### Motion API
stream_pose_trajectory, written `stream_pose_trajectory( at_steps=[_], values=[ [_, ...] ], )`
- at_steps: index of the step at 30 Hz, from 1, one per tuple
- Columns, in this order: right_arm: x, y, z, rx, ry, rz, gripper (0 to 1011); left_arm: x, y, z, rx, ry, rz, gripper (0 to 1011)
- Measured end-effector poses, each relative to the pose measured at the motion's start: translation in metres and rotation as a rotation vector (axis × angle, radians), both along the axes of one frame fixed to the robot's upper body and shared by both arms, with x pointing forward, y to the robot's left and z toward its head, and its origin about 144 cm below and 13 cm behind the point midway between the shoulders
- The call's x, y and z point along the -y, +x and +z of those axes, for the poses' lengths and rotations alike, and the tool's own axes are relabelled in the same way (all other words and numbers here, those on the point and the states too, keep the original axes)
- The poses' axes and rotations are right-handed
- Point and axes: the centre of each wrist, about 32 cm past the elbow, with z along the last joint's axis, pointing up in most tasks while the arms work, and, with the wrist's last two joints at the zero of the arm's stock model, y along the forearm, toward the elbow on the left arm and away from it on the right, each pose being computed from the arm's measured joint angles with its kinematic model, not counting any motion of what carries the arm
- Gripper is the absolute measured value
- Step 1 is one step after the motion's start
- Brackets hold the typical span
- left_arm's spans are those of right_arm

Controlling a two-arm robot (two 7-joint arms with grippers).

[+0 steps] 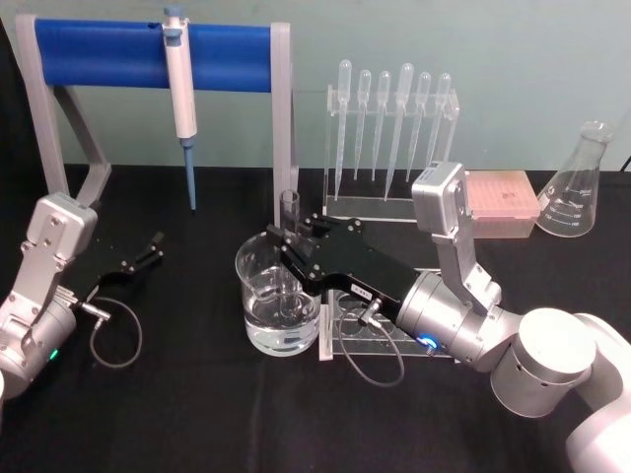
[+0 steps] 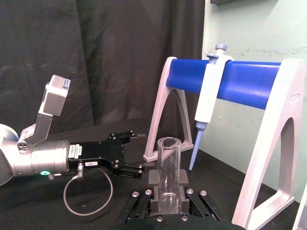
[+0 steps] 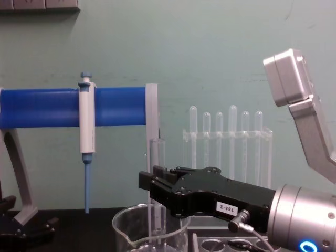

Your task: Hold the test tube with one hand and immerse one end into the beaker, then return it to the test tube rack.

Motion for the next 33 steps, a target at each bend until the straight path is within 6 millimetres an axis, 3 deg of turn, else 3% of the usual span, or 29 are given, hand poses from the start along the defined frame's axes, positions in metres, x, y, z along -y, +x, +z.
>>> stream_pose_trajectory(
  at_steps=[33],
  values=[
    [-0.0001, 0.0001, 0.0004, 0.0, 0.0, -0.001, 224, 0.0, 0.0, 0.0, 0.0, 0.0, 0.0, 1000]
  ],
)
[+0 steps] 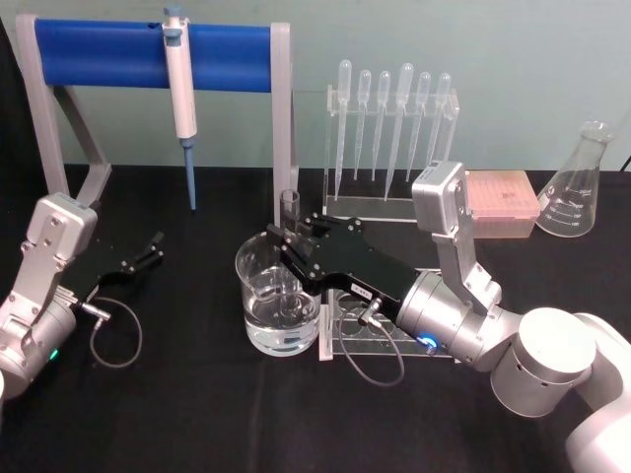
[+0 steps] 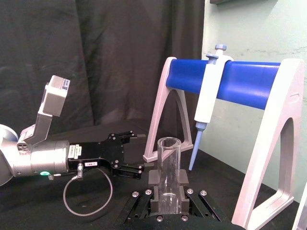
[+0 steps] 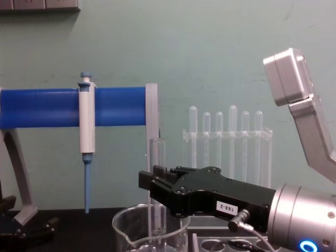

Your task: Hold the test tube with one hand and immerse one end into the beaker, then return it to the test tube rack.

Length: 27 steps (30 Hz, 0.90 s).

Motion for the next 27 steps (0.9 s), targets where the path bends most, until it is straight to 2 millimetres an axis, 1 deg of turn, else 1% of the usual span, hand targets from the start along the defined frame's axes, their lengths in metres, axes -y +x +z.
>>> stream_pose_trajectory(
  at_steps=[27],
  values=[
    [0.0, 0.0, 0.0, 0.0, 0.0, 0.0, 224, 0.0, 0.0, 0.0, 0.0, 0.0, 0.0, 1000]
  ],
)
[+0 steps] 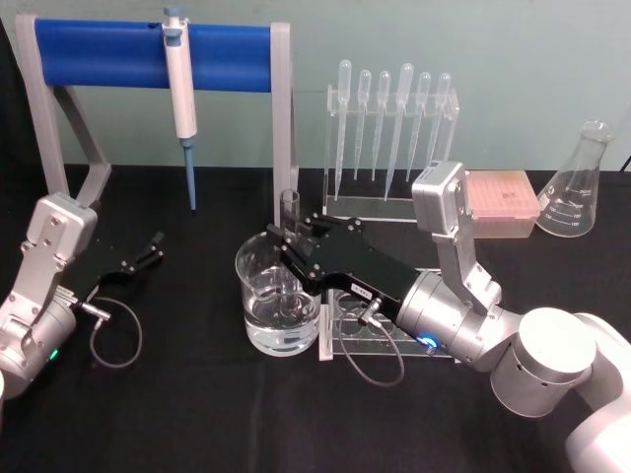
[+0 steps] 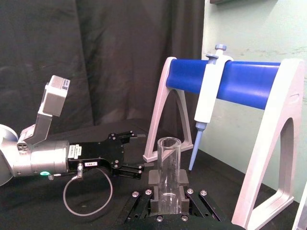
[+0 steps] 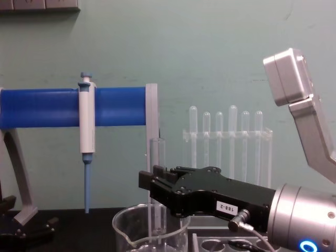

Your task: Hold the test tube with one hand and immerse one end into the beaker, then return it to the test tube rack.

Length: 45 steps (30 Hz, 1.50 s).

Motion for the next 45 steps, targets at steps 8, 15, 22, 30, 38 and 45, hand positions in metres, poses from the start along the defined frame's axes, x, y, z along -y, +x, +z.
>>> stream_pose_trajectory(
  at_steps=[8, 15, 22, 30, 38, 45],
  values=[
    [0.0, 0.0, 0.0, 0.0, 0.0, 0.0, 224, 0.0, 0.0, 0.0, 0.0, 0.0, 0.0, 1000],
    [0.0, 0.0, 0.0, 0.0, 0.0, 0.0, 224, 0.0, 0.0, 0.0, 0.0, 0.0, 0.0, 1000],
    [0.0, 0.0, 0.0, 0.0, 0.0, 0.0, 224, 0.0, 0.0, 0.0, 0.0, 0.0, 0.0, 1000],
    [0.0, 0.0, 0.0, 0.0, 0.0, 0.0, 224, 0.0, 0.0, 0.0, 0.0, 0.0, 0.0, 1000],
    [0.0, 0.0, 0.0, 0.0, 0.0, 0.0, 224, 0.0, 0.0, 0.0, 0.0, 0.0, 0.0, 1000],
    [0.0, 0.0, 0.0, 0.0, 0.0, 0.0, 224, 0.0, 0.0, 0.0, 0.0, 0.0, 0.0, 1000]
  ],
)
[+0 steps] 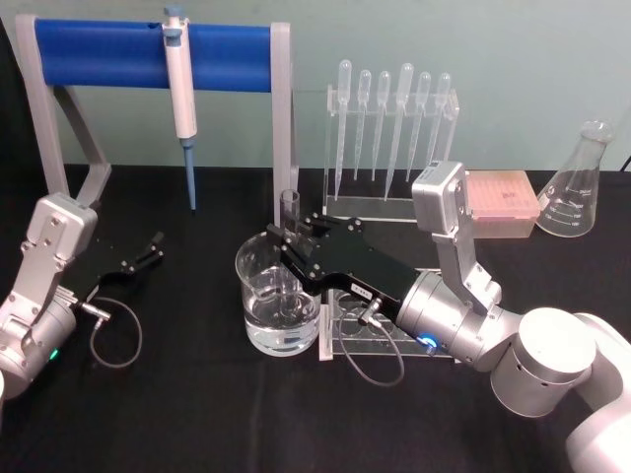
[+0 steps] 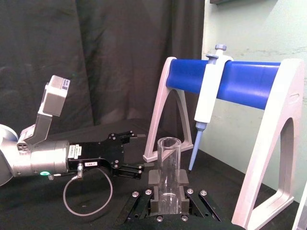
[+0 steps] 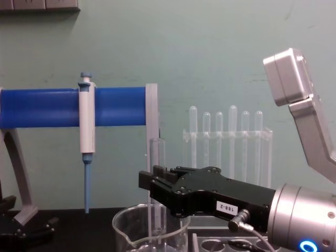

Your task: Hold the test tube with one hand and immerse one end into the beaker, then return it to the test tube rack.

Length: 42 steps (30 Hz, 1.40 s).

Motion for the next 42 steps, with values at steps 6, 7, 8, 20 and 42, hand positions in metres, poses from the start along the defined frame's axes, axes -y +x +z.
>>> stream_pose_trajectory(
  at_steps=[6, 7, 8, 20, 42],
  values=[
    [0.0, 0.0, 0.0, 0.0, 0.0, 0.0, 224, 0.0, 0.0, 0.0, 0.0, 0.0, 0.0, 1000],
    [0.0, 0.0, 0.0, 0.0, 0.0, 0.0, 224, 0.0, 0.0, 0.0, 0.0, 0.0, 0.0, 1000],
    [0.0, 0.0, 0.0, 0.0, 0.0, 0.0, 224, 0.0, 0.0, 0.0, 0.0, 0.0, 0.0, 1000],
    [0.0, 0.0, 0.0, 0.0, 0.0, 0.0, 224, 0.0, 0.0, 0.0, 0.0, 0.0, 0.0, 1000],
    [0.0, 0.0, 0.0, 0.0, 0.0, 0.0, 224, 0.0, 0.0, 0.0, 0.0, 0.0, 0.0, 1000]
  ],
)
